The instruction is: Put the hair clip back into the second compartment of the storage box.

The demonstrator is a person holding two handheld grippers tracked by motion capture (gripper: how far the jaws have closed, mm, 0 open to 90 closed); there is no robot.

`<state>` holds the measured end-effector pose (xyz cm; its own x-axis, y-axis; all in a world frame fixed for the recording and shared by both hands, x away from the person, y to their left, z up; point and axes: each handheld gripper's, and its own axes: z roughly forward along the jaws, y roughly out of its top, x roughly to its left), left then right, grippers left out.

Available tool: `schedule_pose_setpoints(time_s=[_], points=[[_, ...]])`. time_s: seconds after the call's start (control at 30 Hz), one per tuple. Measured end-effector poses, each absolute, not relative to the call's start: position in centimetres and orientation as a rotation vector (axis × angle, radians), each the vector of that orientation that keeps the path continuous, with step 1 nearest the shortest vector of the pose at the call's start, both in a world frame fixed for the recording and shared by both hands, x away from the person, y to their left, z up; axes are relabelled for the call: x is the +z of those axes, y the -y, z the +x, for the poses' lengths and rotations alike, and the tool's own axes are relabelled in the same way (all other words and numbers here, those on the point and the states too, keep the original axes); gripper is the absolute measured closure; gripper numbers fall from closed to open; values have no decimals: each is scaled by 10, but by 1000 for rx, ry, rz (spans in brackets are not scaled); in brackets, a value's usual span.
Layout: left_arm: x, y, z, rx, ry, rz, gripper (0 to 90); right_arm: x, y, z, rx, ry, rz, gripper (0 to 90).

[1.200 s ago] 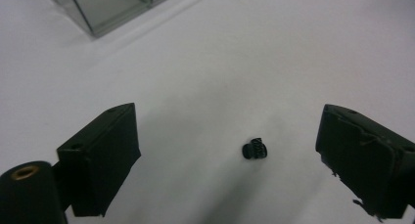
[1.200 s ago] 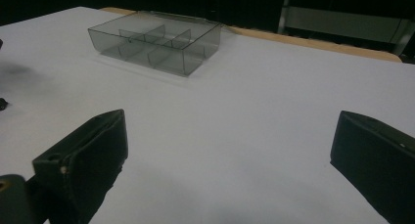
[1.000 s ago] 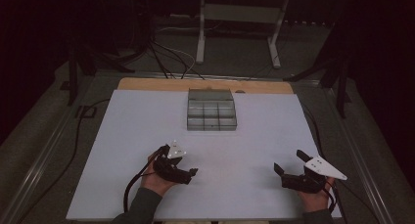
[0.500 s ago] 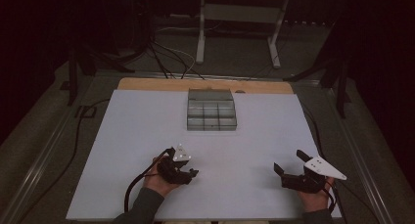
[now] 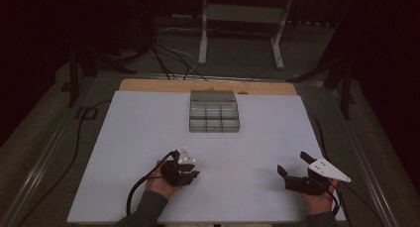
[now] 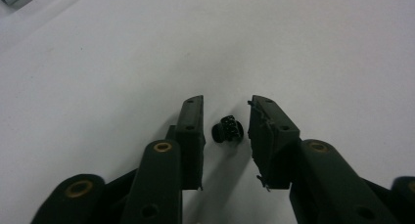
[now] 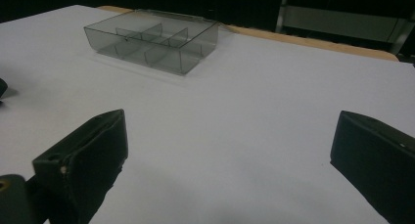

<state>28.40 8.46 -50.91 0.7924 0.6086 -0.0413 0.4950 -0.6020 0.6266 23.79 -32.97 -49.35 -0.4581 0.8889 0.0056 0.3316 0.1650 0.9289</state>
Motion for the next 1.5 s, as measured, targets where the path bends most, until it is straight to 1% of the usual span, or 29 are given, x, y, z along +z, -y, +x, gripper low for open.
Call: schedule_pose_setpoints(time_s=[0.33, 0.47, 1.5], points=[[-509, -83, 285, 232, -819, 2329, 812, -494, 330, 238, 1281, -1883, 1156, 5], [-508, -84, 285, 235, -812, 2326, 837, -494, 330, 238, 1280, -1884, 1156, 5], [-498, -92, 286, 235, -832, 2272, 847, -494, 330, 239, 1276, -1884, 1152, 5]])
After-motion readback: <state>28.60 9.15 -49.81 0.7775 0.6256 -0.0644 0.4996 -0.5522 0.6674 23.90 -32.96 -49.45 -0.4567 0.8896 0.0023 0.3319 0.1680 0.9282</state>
